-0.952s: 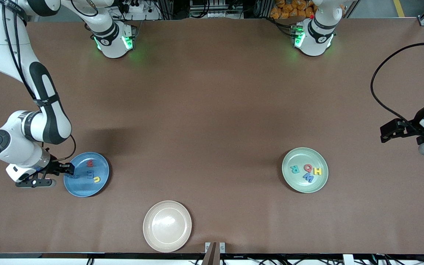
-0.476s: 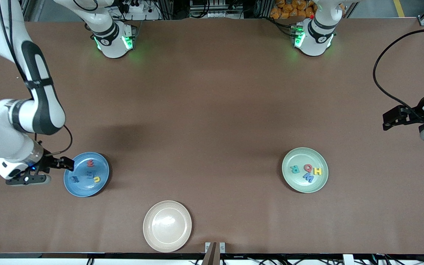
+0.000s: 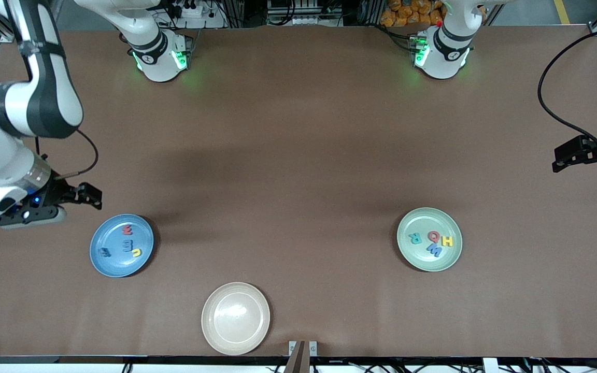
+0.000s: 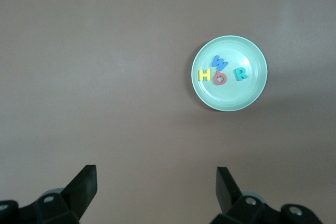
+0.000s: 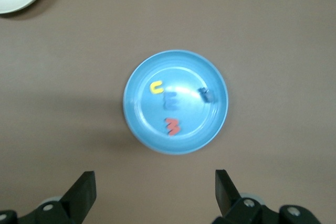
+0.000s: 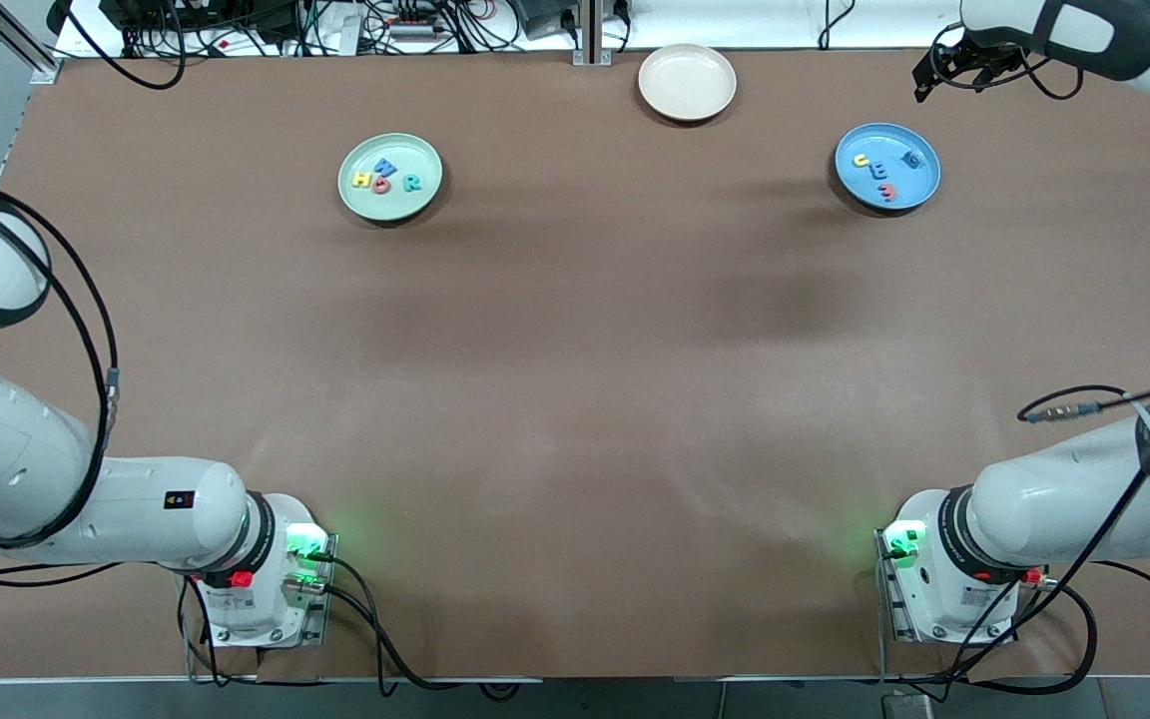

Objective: Sort upper and lower case letters into plates

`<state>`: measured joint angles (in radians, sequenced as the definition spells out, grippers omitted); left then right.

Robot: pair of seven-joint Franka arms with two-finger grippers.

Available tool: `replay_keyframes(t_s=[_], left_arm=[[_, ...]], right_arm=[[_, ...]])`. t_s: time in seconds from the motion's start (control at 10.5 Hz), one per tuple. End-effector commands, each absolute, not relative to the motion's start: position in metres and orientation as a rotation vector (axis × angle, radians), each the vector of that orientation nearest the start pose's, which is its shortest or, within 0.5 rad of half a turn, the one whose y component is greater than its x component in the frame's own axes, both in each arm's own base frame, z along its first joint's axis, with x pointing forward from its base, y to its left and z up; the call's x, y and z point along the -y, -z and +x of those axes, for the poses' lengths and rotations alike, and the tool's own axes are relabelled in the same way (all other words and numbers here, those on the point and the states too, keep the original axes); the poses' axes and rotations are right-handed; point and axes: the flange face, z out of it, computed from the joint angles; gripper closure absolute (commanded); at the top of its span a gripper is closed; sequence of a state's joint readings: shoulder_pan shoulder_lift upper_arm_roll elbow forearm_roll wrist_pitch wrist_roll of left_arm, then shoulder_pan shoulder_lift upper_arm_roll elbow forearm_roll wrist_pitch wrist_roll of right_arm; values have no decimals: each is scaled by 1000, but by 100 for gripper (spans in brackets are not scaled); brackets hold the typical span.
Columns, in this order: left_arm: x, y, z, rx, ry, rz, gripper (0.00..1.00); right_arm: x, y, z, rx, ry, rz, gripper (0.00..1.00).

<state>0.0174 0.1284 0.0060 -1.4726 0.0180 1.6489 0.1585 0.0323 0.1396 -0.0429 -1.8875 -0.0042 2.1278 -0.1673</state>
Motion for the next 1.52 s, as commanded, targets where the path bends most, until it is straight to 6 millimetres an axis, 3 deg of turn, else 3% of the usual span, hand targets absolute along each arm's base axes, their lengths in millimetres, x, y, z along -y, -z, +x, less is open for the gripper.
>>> replay_keyframes(t_s=[0.0,0.19,0.38,0.57,0.95,1.43], left_arm=[[-17,-614,584,-231,84,-3126,0],[-17,-618,581,-228,74,-3128,0],[-11,-622,577,-226,73,-3135,0],[-14,-627,573,-233,84,-3127,0],[-19,-633,566,-228,93,-3125,0],[-20,-636,567,-233,102,-3119,0]], right_arm=[[5,-485,585,241,138,-3158,0],[14,-540,578,209,82,-3159,0],[11,-610,570,211,55,-3159,0],[11,-652,563,207,65,-3158,0],[5,-655,564,72,77,-3159,0],[5,-656,564,76,82,-3159,0]])
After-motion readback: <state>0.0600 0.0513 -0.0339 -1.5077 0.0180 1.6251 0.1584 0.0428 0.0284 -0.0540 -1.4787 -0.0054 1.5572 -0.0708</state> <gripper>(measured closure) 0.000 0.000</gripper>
